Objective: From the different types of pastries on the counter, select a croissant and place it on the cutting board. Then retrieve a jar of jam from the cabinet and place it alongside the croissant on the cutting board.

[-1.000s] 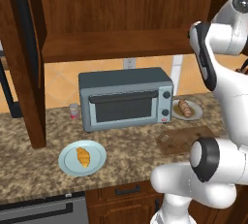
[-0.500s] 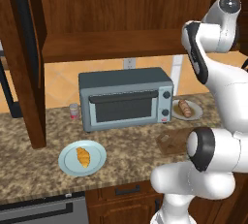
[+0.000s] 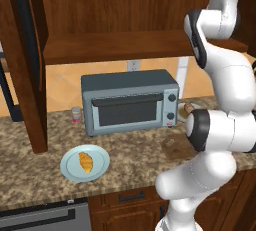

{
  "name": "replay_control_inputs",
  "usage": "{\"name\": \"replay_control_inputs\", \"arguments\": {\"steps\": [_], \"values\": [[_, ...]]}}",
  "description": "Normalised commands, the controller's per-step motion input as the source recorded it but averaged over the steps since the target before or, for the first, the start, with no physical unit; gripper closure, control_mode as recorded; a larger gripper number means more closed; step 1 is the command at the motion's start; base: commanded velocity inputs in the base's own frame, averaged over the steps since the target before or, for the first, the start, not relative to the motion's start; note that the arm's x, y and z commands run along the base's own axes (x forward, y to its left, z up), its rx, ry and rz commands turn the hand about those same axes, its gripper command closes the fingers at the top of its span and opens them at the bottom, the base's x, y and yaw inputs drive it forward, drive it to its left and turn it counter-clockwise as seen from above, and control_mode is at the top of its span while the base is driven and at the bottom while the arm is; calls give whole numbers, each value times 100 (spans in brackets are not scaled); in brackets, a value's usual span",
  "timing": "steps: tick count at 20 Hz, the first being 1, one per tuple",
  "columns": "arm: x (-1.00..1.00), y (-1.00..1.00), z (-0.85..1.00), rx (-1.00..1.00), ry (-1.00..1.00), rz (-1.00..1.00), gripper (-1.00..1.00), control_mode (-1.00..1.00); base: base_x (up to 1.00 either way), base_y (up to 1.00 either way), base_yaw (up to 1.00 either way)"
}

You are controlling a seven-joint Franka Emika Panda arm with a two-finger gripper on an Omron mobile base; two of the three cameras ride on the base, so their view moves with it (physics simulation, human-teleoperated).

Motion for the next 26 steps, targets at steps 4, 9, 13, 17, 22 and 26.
{"name": "replay_control_inputs", "arguments": {"steps": [4, 9, 13, 17, 22, 26], "values": [[20, -4, -27, 0, -12, 0, -100, -100, 0, 0, 0], [16, -7, -25, 0, -10, 0, -100, -100, 0, 0, 0], [18, -3, -24, 0, -4, 1, -100, -100, 0, 0, 0], [39, -7, -12, 0, 0, 4, -100, -100, 0, 0, 0], [36, -24, 0, 0, 0, 5, -100, -100, 0, 0, 0], [21, -29, 0, 0, 0, 5, -100, -100, 0, 0, 0]]}}
